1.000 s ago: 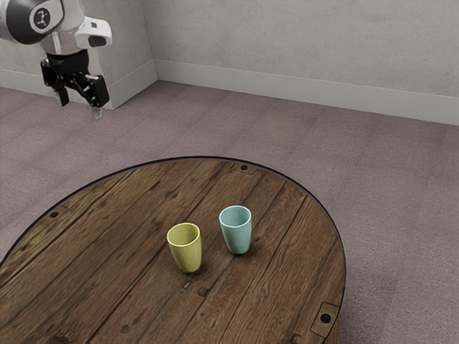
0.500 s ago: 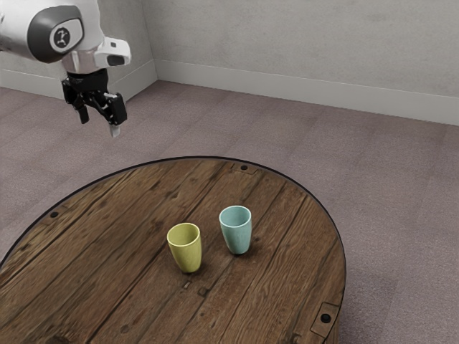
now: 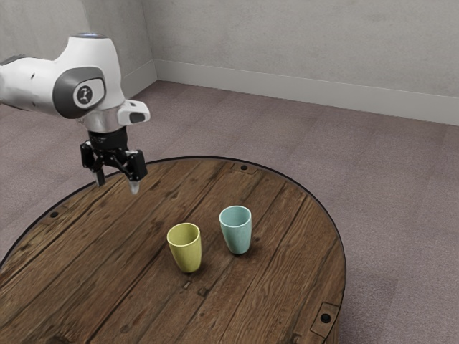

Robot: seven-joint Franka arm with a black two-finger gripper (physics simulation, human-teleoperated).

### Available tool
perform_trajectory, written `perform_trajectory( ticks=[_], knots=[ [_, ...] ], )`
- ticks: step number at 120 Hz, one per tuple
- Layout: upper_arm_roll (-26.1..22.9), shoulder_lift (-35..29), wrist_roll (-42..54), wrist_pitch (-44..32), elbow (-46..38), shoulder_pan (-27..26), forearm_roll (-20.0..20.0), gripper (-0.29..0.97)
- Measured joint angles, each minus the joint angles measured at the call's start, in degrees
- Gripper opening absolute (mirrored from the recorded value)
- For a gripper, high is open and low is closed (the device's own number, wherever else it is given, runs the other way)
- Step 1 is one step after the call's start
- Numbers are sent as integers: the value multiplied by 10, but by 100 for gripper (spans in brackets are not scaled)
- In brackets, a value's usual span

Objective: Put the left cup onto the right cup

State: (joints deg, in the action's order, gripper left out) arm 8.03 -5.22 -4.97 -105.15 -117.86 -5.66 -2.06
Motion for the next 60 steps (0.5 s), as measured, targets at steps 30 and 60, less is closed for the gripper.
perform_trajectory(
  ticks=[30,60],
  knots=[
    [-18,27,-36,-52,-34,-3,14,68],
    [-42,45,-57,-91,-60,-2,23,68]
  ],
)
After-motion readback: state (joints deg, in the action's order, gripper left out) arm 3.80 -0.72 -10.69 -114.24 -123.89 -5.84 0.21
